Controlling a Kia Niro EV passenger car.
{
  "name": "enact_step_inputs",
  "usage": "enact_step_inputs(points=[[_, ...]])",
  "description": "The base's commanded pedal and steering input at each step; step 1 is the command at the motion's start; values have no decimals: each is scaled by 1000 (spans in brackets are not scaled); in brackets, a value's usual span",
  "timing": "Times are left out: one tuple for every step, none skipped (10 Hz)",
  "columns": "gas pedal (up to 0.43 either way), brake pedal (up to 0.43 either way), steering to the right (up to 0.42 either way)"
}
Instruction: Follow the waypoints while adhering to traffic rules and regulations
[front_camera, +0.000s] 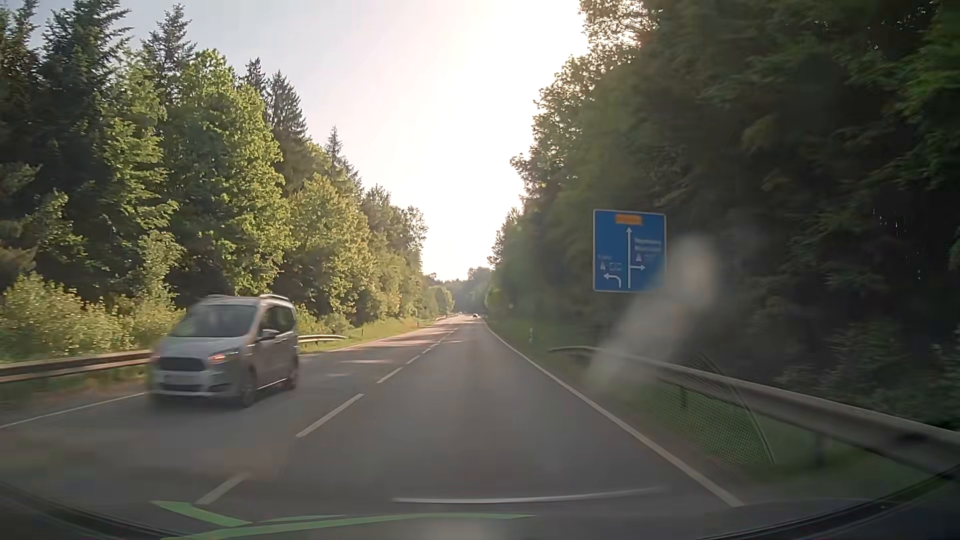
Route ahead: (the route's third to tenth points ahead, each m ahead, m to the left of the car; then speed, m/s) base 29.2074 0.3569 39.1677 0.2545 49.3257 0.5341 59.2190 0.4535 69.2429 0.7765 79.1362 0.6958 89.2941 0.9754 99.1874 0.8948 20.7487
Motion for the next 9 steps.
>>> enact_step_inputs(points=[[0,0,3],[0,0,3],[0,0,3],[0,0,3],[0,0,3],[8,0,2],[20,0,2],[20,0,2],[39,0,2]])
